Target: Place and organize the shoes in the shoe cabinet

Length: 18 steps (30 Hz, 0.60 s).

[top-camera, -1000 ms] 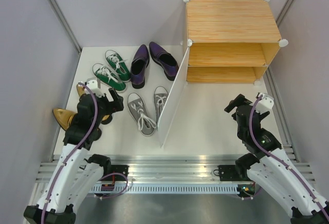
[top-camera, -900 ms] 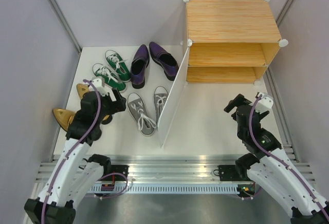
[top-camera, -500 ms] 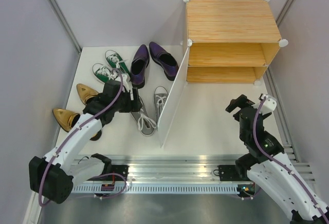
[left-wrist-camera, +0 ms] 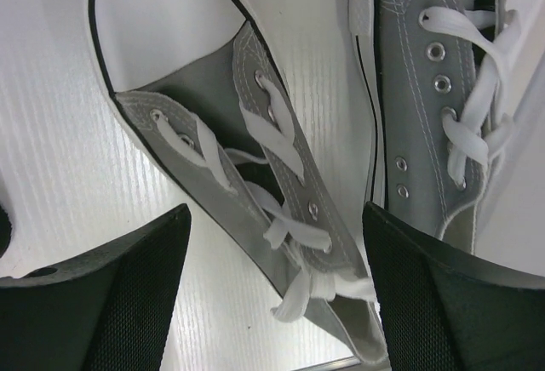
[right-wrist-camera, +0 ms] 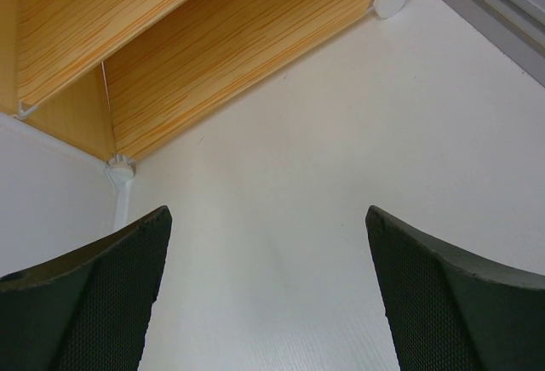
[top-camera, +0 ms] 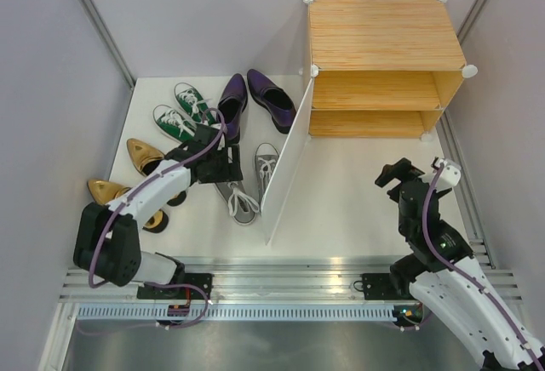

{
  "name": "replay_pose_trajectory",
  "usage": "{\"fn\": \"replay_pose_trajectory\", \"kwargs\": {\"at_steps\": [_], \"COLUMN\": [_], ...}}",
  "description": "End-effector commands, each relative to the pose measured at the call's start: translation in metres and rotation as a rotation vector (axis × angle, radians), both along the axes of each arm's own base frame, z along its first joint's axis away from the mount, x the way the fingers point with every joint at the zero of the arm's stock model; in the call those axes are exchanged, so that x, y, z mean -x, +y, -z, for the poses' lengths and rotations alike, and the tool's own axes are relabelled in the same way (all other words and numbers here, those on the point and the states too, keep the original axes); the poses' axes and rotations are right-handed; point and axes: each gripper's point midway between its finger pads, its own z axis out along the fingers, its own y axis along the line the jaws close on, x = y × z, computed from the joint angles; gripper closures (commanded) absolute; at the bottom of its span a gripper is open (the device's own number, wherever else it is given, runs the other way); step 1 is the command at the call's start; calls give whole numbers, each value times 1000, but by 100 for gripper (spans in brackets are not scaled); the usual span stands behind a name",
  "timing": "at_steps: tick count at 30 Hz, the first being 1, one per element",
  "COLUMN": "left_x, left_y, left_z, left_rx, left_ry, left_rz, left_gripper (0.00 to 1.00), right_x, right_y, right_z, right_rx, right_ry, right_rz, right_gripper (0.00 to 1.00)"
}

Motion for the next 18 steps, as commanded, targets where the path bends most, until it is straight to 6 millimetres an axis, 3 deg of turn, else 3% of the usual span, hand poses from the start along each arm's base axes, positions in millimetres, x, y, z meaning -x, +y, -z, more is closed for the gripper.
{"fn": "replay_pose_trajectory", "kwargs": {"at_steps": [1,5,8,9,12,16,18], "left_x": [-21,-18,-16,-16,-15,-11,-12], "left_y": [-9,-9,-10,-10,-7,-2,10], "left_z": [-1,24,26,24,13,-15,-47], "left_rx": [21,-16,-16,-13,-11,-4,-14], "left_ry": [-4,64,73,66,32,-38,-136], "left_rz": [-27,-5,12,12,9,6,-33], "left_gripper": [15,23,59,78,97,98,98], "right_x": [-2,-1,0,0,0,-1,-2], "right_y": [2,1,1,1,1,2,2], "right_z": [-6,-8,-9,-8,-8,-7,-6], "right_rx": [-6,-10,-15,-14,-16,-12,-6], "right_ry": [-33,-43,-51,-52,-54,-48,-41], "right_rz": [-13,-12,-11,-10,-12,-15,-18], "right_gripper": [2,2,2,2,2,2,2]}}
